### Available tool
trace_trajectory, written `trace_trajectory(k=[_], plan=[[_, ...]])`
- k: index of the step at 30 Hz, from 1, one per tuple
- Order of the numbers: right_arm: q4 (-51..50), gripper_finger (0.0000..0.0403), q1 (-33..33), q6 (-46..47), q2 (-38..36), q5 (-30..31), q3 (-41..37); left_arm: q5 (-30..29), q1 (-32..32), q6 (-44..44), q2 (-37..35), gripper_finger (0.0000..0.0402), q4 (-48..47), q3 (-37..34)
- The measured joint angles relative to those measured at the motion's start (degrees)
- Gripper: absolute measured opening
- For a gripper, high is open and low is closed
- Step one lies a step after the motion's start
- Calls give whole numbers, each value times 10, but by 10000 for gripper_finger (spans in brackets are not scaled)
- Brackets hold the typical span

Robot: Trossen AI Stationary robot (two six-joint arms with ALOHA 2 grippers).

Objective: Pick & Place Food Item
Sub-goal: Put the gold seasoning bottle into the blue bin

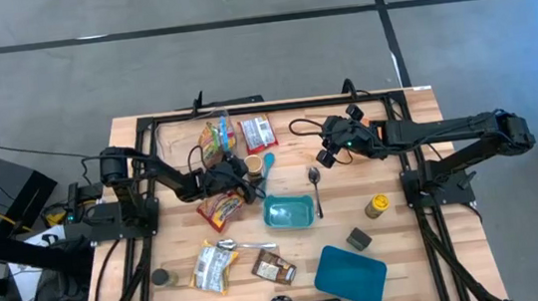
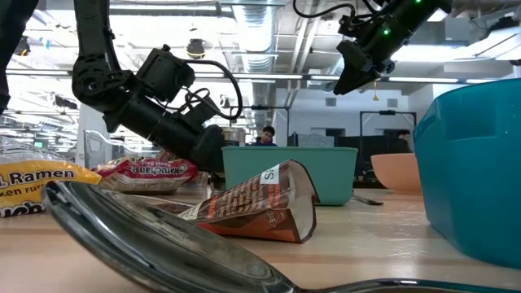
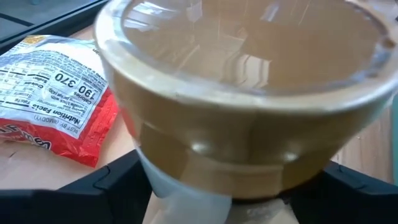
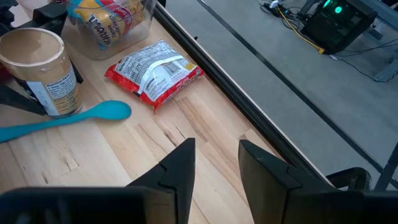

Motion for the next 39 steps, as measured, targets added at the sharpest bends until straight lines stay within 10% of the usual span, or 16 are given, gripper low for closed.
trace_trajectory(k=[39], plan=[[0,116,0,0,0,0,0,0,0,0,0,280,0,0]])
